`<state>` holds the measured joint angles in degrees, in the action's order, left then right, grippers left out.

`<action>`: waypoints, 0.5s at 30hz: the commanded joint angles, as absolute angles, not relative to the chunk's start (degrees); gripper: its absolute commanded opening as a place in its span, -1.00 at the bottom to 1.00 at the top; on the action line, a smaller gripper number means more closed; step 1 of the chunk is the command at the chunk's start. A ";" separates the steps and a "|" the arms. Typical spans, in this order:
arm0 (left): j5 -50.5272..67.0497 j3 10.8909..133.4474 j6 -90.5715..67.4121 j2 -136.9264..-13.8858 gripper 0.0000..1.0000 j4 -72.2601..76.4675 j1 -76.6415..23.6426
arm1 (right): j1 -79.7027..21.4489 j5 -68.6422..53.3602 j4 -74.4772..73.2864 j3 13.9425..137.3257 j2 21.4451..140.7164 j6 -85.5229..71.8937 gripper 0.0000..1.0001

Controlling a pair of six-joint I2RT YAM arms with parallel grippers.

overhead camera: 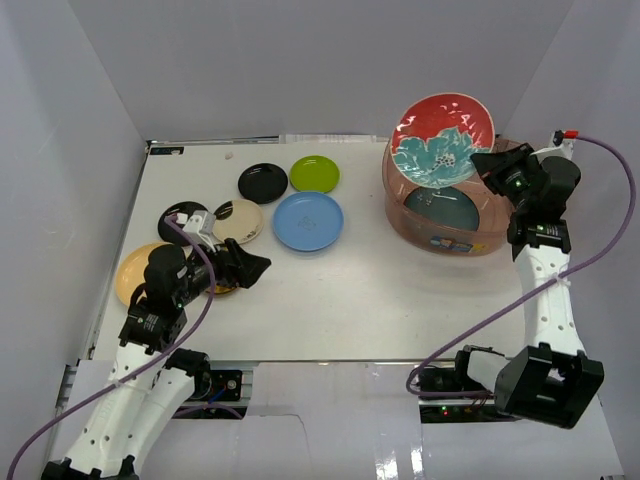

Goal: Place the plates into the plastic bin on the countertop

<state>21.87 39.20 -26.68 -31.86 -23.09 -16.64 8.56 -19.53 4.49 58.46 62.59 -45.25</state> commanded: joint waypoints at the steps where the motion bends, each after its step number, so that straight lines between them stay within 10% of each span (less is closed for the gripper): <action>1: 20.04 36.03 -25.14 -31.20 0.86 -25.05 -16.87 | 11.51 -15.92 4.49 64.33 65.64 -42.21 -0.84; 15: 24.17 35.24 -25.05 -33.14 0.87 -24.08 -16.96 | 13.27 -10.02 -3.87 63.11 77.95 -34.10 -0.84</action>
<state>23.09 35.44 -25.69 -33.23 -25.21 -16.69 13.17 -7.27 -12.12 60.53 76.20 -33.82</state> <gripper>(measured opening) 0.930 0.125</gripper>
